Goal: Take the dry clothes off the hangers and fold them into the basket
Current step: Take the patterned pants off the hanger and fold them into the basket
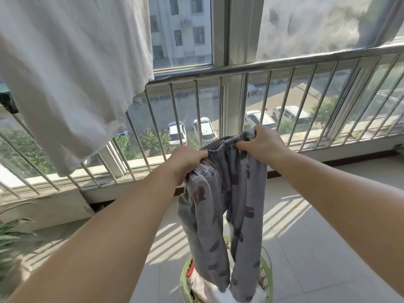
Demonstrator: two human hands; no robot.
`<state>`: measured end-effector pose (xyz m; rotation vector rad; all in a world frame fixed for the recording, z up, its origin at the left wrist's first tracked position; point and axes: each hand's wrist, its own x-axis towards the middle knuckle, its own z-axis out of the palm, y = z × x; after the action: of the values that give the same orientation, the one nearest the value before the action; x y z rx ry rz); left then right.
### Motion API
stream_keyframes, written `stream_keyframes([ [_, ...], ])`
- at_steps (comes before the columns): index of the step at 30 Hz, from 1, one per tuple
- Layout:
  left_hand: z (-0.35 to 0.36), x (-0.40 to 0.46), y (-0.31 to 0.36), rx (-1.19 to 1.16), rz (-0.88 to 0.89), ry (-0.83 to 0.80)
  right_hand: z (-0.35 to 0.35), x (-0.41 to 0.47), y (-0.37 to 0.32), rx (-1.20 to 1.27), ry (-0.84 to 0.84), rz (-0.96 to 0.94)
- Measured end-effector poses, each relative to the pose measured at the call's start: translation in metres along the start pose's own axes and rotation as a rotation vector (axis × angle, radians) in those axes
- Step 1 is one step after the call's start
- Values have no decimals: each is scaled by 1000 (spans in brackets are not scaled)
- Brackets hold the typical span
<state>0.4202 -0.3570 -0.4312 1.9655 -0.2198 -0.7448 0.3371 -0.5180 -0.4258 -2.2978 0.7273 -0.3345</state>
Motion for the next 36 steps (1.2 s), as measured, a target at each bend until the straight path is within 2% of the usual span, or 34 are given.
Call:
stream_keyframes([
  [2, 9, -5, 4, -107, -53, 32, 2, -5, -3, 51, -78, -24],
  [6, 32, -15, 10, -184, -75, 88, 0, -18, -9, 243, -433, -86],
  [8, 42, -24, 15, -267, -87, 64, -4, -23, -7, 170, -522, -158],
  [12, 53, -37, 23, -336, -112, 55, -8, -27, 1, -34, -542, -209],
  [15, 54, -39, 18, -127, -16, 161, -11, -26, 5, -46, -509, -216],
  [18, 46, -37, 6, 455, 190, 330, -15, -26, 9, 31, -536, -205],
  [20, 43, -40, -2, 793, 245, 352, -19, -26, 11, 54, -573, -229],
  [21, 43, -40, -5, 881, 247, 327, -22, -26, 11, 54, -597, -245],
  [23, 44, -40, -13, 905, 277, 273, -28, -26, 15, 43, -650, -275],
  [27, 52, -42, -19, 690, 382, 172, -37, -23, 28, -2, -714, -312],
  [33, 76, -28, -28, 690, 370, 160, -31, -16, 51, -256, -643, -454],
  [36, 86, -14, -41, 702, 353, 157, -18, -10, 68, -307, -611, -470],
])
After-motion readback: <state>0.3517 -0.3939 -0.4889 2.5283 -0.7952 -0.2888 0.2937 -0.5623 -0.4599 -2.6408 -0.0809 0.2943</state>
